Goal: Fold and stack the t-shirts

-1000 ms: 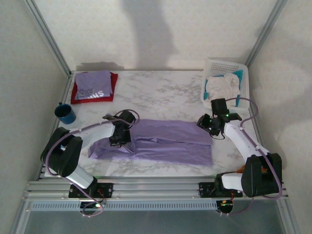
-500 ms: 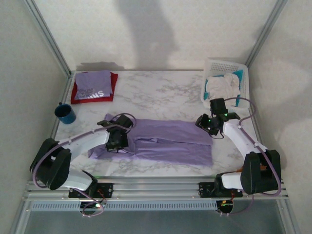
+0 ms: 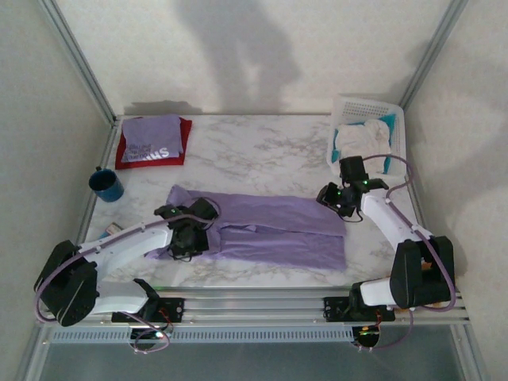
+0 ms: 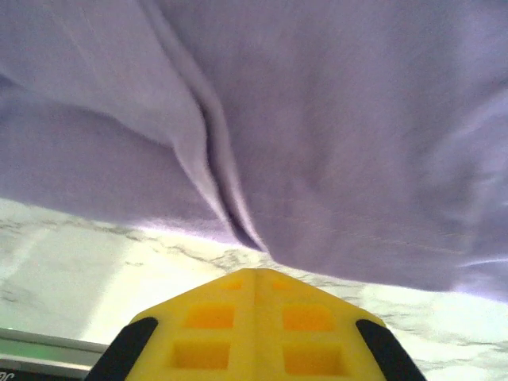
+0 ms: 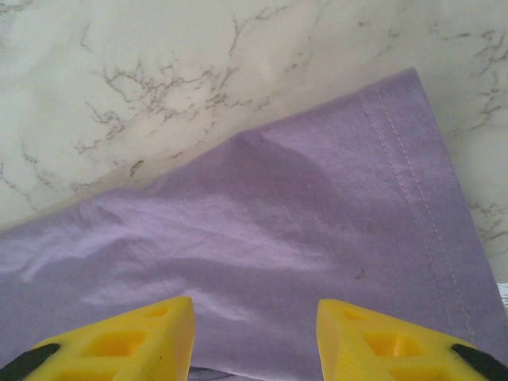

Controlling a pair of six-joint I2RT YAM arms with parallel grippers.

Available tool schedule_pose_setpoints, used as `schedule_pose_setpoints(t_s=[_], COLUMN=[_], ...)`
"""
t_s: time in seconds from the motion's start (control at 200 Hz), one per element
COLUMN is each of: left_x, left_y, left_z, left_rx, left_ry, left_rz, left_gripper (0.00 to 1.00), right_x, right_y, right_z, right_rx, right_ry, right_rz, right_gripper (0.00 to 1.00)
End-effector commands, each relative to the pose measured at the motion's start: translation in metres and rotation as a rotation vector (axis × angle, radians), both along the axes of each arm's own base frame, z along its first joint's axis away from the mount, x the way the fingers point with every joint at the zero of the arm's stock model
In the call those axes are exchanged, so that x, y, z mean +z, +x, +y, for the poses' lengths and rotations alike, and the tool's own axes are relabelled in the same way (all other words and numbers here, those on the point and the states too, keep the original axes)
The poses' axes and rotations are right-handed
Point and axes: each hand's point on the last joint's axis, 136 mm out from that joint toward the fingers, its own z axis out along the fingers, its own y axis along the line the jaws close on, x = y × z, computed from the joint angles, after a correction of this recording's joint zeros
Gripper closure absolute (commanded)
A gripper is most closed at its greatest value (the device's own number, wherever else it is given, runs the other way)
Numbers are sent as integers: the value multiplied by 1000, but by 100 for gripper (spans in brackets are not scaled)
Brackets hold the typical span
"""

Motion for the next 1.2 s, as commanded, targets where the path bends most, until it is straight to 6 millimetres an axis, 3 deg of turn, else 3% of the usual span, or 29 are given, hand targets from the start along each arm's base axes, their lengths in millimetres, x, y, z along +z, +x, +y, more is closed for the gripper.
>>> schedule_pose_setpoints(t_s=[0.0, 0.135, 0.24, 0.511, 0.691, 0.866, 0.966, 1.076, 1.196], left_x=[21, 13, -4, -36, -23, -33, -34, -21, 4], left_y=[25, 59, 69, 41, 12, -31, -45, -40, -1], left_z=[15, 15, 21, 48, 84, 76, 66, 59, 56], left_rx=[13, -21, -56, -53, 23, 80, 102, 125, 111], left_ry=[109, 130, 196, 295, 465, 339, 258, 200, 205], left_rz=[-58, -71, -28, 74, 124, 186, 197, 145, 21], left_gripper=[100, 100, 100, 100, 100, 100, 100, 100, 100], right_x=[8, 5, 6, 2, 3, 4, 2, 1, 1], right_y=[6, 6, 4, 1, 0, -1, 0, 3, 5], right_z=[7, 11, 11, 9, 8, 5, 7, 9, 13], right_rx=[22, 31, 34, 28, 41, 48, 49, 53, 68], right_ry=[11, 12, 8, 3, -7, -27, -19, -10, -13], right_rz=[-15, -2, 2, 2, -3, -7, -1, 3, 0], right_gripper=[54, 55, 55, 55, 55, 54, 54, 55, 56])
